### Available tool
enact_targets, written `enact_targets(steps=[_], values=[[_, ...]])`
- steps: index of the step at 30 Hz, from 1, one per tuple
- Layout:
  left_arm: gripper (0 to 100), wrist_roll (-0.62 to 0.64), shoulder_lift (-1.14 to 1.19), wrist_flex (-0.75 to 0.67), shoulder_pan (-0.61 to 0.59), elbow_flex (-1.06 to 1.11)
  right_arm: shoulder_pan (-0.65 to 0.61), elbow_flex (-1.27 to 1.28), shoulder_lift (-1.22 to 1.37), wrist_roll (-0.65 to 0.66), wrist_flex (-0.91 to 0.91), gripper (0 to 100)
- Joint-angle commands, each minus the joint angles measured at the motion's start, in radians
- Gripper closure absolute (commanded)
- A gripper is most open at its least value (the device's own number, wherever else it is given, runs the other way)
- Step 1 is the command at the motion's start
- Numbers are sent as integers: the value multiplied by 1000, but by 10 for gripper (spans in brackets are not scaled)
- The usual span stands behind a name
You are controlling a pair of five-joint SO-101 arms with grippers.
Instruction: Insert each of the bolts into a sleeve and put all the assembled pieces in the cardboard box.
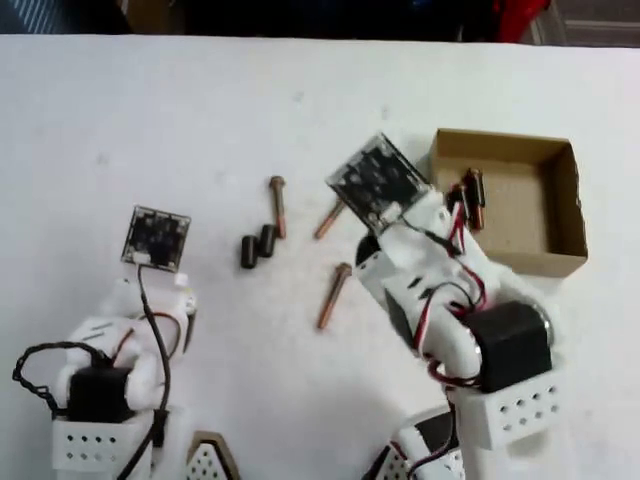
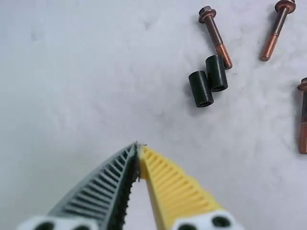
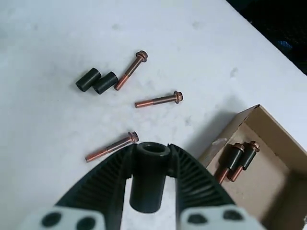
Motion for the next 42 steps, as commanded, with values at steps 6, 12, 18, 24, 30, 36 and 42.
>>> enact_targets(steps=[6, 12, 18, 24, 30, 36, 42], values=[[972, -64, 18, 46, 25, -77, 64, 334, -229, -6, -193, 982], [972, -115, 173, 75, 25, -157, 64, 528, -386, -8, -288, 982], [972, -110, 504, 115, 87, -374, 71, 697, -527, -6, -360, 982], [972, -107, 756, 118, 200, -511, 182, 807, -625, -9, -406, 982], [971, -107, 938, 118, 291, -628, 197, 945, -730, -6, -487, 982], [905, -34, 1102, 118, 390, -741, 199, 1011, -826, -5, -486, 982], [902, 77, 1233, 118, 498, -855, 268, 1056, -888, -5, -486, 982]])
